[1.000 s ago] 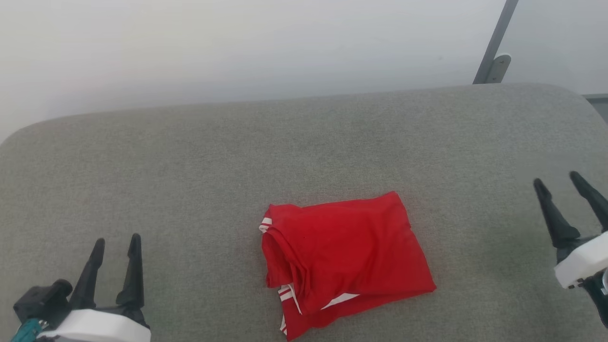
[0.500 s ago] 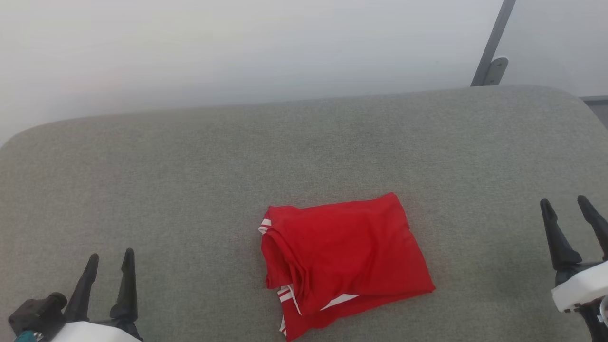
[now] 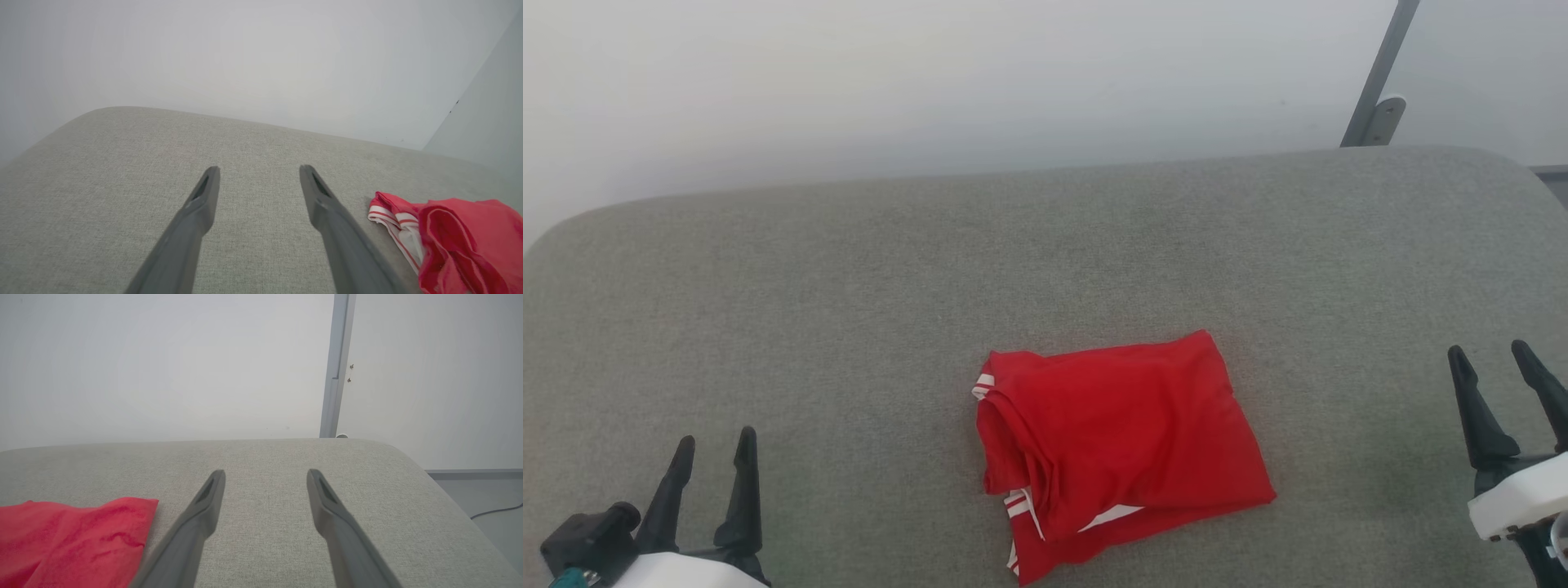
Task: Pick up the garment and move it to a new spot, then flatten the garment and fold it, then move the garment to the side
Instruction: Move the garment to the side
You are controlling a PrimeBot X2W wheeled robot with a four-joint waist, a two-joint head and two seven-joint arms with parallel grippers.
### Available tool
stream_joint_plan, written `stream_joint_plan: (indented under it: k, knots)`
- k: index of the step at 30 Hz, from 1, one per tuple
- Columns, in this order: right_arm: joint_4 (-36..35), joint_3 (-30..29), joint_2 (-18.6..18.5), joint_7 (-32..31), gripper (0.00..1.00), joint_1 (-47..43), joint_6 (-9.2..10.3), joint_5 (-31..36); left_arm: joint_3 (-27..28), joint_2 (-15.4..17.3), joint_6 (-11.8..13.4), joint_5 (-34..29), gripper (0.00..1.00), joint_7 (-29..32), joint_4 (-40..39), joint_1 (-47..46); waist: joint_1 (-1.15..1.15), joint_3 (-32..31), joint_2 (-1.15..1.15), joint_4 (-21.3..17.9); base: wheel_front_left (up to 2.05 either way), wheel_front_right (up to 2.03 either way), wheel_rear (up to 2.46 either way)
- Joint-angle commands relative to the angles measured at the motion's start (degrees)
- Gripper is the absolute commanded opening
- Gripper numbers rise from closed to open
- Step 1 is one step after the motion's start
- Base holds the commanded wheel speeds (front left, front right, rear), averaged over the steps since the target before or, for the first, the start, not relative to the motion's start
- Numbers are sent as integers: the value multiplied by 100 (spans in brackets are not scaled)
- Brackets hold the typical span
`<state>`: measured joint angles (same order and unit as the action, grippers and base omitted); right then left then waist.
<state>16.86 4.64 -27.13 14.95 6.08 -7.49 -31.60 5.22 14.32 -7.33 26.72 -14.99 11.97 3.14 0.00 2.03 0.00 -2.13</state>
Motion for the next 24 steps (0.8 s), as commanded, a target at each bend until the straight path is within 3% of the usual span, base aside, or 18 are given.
stream_joint_plan:
  k: [1,10,16,24]
  knots:
    - [-33,8,22,25,100,-59,0,-11,-10,13,-10,-16,100,-25,-14,-38,0,5,0,6,0,0,0]
    - [44,210,-17,25,100,-82,0,-158,-57,22,-11,-37,100,-25,-19,-95,0,29,0,81,0,0,0]
    - [70,984,-221,-215,100,192,0,-560,-158,-25,-11,-73,100,-25,-32,-137,0,122,0,282,0,0,0]
    - [-106,2072,-580,-1041,100,632,0,-1264,-330,-156,-11,-113,100,-25,-39,-253,0,295,0,652,0,0,0]
